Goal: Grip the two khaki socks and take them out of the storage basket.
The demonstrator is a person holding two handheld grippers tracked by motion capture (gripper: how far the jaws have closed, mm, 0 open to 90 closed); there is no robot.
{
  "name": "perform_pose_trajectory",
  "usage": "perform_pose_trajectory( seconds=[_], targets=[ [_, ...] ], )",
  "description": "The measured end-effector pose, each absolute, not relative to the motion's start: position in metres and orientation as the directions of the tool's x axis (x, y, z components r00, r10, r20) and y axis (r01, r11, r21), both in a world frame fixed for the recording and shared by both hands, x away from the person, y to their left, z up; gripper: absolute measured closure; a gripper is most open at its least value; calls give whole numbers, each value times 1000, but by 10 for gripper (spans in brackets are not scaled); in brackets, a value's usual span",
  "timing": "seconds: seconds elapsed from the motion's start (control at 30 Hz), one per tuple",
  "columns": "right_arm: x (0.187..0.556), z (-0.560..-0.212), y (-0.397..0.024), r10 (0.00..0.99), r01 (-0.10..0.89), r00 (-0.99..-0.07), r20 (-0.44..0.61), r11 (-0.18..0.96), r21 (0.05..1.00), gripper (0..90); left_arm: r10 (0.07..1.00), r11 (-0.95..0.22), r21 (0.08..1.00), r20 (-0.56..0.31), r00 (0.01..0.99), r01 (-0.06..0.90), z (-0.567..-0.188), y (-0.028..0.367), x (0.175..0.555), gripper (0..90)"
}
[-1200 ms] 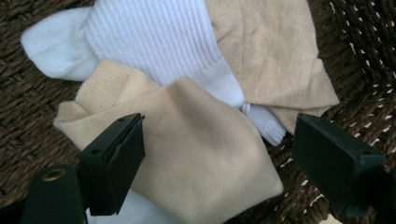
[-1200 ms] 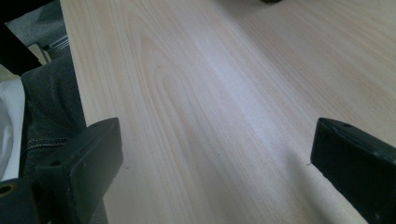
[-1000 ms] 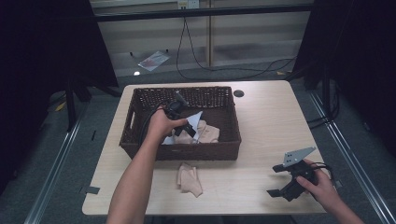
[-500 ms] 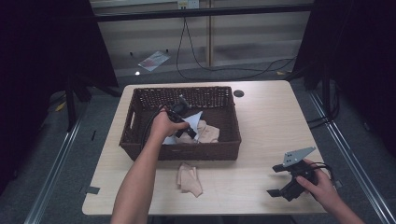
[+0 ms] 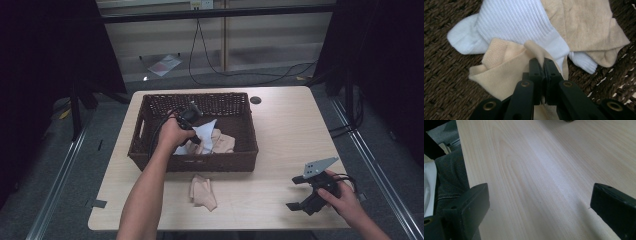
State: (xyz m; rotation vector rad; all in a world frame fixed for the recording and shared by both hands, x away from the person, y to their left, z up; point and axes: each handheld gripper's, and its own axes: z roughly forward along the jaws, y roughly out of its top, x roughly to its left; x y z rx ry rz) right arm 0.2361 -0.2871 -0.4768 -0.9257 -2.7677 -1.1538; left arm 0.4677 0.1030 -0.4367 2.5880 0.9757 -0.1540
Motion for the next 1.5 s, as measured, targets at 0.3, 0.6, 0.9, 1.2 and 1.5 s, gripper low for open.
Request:
perform_pose_trajectory(
  seconds=[0.3,0.6,0.9,1.2,1.5],
  targets=[
    [236,-477,-287,517,519,-827,220,553,652,23,609,-686,312,-250,753,658,-415,105,469,873],
    [236,-477,-288,517,520,-827,223,552,652,23,605,-682,315,-263,751,660,-400,107,467,875],
    [236,-477,-287,518,522,-826,223,550,652,23,593,-676,344,-271,758,652,-372,111,463,875],
    [236,-477,-287,518,519,-826,220,549,655,23,573,-683,351,-286,768,641,-345,113,457,875],
    [236,-477,-287,518,520,-826,221,549,655,23,565,-679,367,-291,772,636,-327,113,451,875]
  ],
)
